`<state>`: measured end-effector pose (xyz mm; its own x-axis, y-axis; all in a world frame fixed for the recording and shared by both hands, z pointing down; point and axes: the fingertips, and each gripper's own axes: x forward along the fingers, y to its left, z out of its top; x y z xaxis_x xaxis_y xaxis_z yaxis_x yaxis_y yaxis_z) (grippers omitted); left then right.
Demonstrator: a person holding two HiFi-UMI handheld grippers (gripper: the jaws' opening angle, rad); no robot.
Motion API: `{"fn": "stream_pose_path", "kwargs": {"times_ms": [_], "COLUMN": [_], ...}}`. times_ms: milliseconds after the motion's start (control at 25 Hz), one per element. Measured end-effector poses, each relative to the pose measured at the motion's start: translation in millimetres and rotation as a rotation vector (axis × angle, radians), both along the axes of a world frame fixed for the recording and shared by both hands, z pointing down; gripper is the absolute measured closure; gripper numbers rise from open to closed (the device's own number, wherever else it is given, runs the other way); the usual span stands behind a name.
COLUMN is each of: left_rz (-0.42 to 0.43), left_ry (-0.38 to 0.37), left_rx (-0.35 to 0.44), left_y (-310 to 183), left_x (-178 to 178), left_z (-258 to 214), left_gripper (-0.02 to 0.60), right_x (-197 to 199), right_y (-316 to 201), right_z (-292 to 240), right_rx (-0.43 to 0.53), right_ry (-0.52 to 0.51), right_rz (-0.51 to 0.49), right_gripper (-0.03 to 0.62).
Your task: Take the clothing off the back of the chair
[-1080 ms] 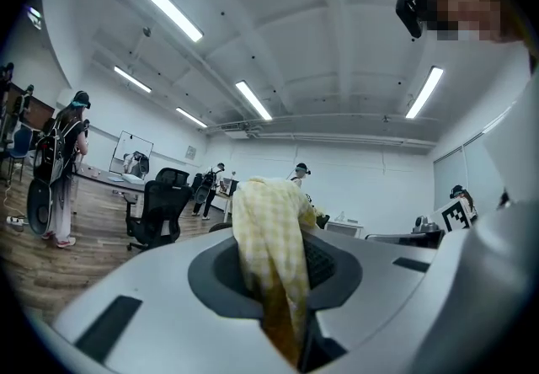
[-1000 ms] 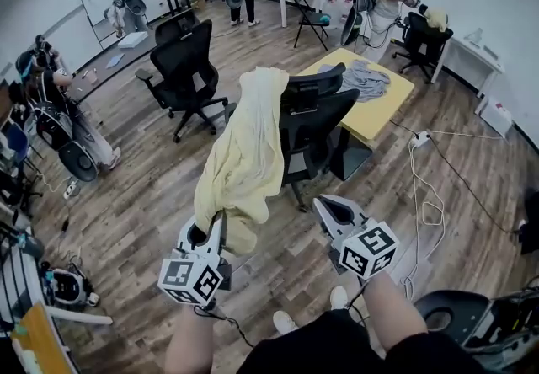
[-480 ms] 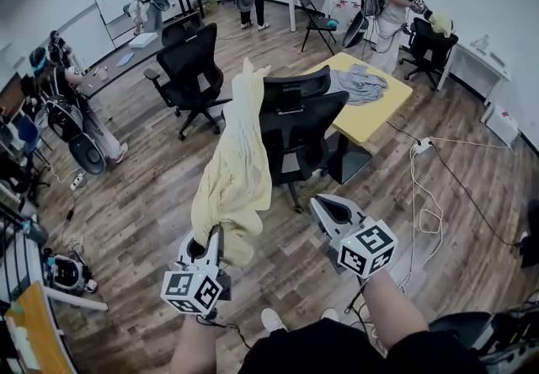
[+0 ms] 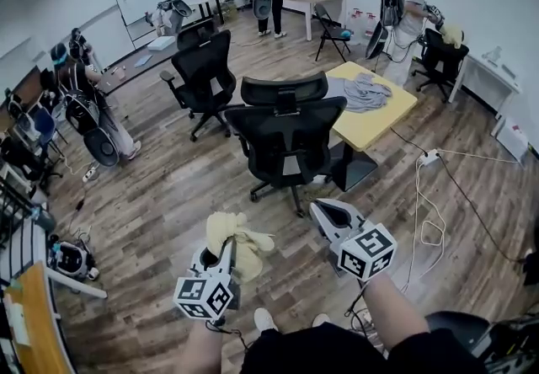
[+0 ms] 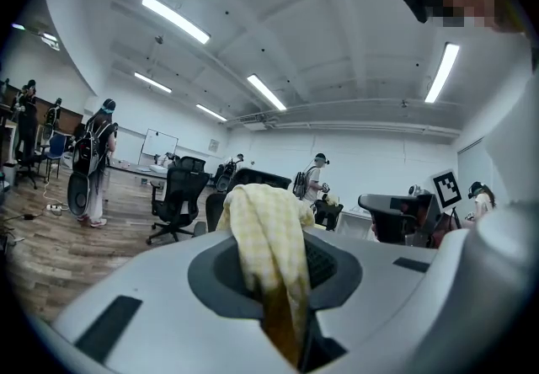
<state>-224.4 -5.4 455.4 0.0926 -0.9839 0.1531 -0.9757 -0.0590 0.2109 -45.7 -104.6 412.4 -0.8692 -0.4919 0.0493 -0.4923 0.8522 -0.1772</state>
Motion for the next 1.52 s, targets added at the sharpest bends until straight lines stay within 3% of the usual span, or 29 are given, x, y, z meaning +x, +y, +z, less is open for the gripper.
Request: {"fn": "stream_pose_path", "kwargs": {"times_ms": [360, 720, 1520], "left_rz": [0.078, 0.158, 0.174], "left_ry": [0.060, 0.047, 0.014], "left_rx": [-0.011, 0.013, 0.016], "left_y": [7.9, 10.1, 17.0], "left_x": [71.7, 125.8, 148.3], "left_z": [19.0, 8.1, -0.5], "left_gripper": [0.492, 0.492, 0.492], "right_x": [50.4, 81.6, 94.8], "right_y": [20.9, 39.6, 55.5], "right_z": [16.6, 17.7, 16.6], "right_rx": [-0.003, 0.011, 0.015], "right_ry": [0.030, 0.032, 0.031], "right_rz": [0.011, 0.026, 0.022], "right_gripper": [0.581, 0.581, 0.582]}}
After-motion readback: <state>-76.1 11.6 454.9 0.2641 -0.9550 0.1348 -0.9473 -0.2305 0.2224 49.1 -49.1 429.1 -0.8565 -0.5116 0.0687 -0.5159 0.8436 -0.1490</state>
